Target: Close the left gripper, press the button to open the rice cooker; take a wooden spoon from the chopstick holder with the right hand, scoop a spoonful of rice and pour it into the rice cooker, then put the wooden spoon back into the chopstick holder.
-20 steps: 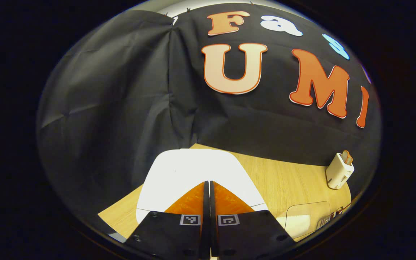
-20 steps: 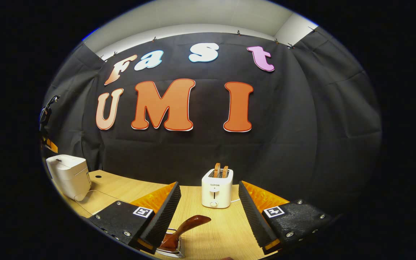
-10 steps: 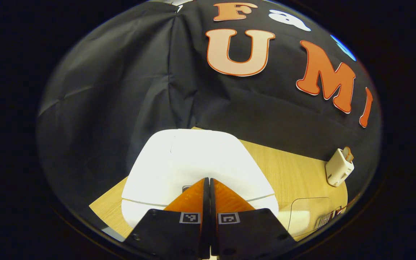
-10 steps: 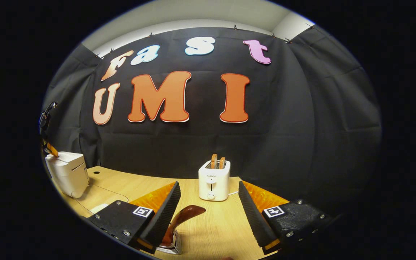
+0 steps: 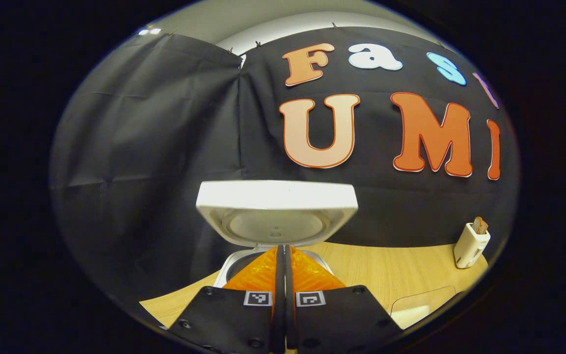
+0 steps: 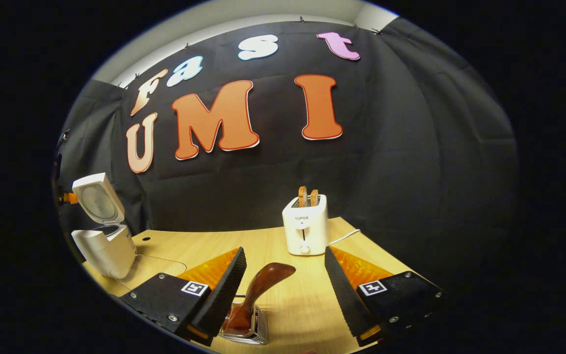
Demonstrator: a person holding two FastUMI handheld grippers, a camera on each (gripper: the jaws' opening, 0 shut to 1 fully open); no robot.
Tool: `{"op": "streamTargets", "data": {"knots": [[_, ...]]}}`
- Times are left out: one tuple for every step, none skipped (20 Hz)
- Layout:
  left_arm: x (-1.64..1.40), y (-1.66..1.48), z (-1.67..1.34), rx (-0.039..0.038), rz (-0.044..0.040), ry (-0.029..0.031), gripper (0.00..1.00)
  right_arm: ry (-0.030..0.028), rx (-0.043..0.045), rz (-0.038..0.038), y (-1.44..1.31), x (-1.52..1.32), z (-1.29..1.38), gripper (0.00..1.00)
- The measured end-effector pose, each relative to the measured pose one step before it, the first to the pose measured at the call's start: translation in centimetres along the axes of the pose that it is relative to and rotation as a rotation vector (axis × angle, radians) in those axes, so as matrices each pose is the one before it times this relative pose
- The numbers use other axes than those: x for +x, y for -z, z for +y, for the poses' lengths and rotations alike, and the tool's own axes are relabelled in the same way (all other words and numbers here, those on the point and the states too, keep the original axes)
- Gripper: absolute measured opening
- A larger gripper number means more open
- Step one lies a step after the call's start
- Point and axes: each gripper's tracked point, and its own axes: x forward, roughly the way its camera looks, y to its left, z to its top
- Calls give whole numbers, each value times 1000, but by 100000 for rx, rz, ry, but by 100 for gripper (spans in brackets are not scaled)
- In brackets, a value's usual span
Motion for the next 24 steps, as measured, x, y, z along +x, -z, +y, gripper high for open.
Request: {"op": "streamTargets", "data": {"knots": [[57,108,-290,90,179,945,4,-1100,1654,1719,536,120,117,95],[42,418,-98,309,588,226,4,-673,2045,2018,602,192,28,95],[-42,337,-201,388,739,427,4,-1814,2892,1985,513,164,241,94],[-220,528,-361,91,567,896,3,-2126,3444,1744,525,17,350,93],[28,244,-199,56,532,147,4,-2648,2945,2481,724,124,576,93],[63,170,-234,532,131,204,4,-1759,1589,2728,984,223,450,92],[-23,68,-54,187,-721,97,4,-465,1816,1616,535,194,177,92],[-213,109,-219,709,388,505,4,-502,1217,1288,219,263,166,88],[-251,98,-141,690,50,13,4,-330,1210,878,222,108,238,86],[175,-39,-285,1004,-315,537,4,-763,431,868,448,37,221,81],[28,324,-119,1122,178,-64,4,-469,20,919,311,-1,194,77],[161,47,-190,334,-23,528,4,-597,-872,982,431,-1,246,71],[-192,238,-240,-52,297,568,4,-156,-980,32,132,-16,139,69],[97,-31,-209,-120,94,995,4,203,-894,55,88,-86,-13,64],[-167,248,-71,263,296,-96,4,514,-164,-911,-180,1,-84,53],[44,70,134,57,92,-587,4,323,526,-92,-59,121,-3,47],[-14,228,-159,-357,481,603,4,-552,881,896,177,-77,150,50],[-151,89,-74,-561,367,160,4,194,847,893,349,-122,-90,41],[99,226,-39,-580,337,645,5,886,180,1108,427,31,-263,38],[87,308,-14,-346,268,-86,5,1398,-17,790,334,-74,-366,33],[-61,-51,60,-259,304,259,11,-395,-92,-504,6,-224,55,29],[-58,183,74,-366,238,-156,11,-1100,813,-1122,-184,-322,298,23],[141,322,-81,-650,157,752,11,47,618,-649,-106,-205,-32,21],[-105,105,-281,-284,452,628,13,66,372,-237,129,35,-115,17]]}}
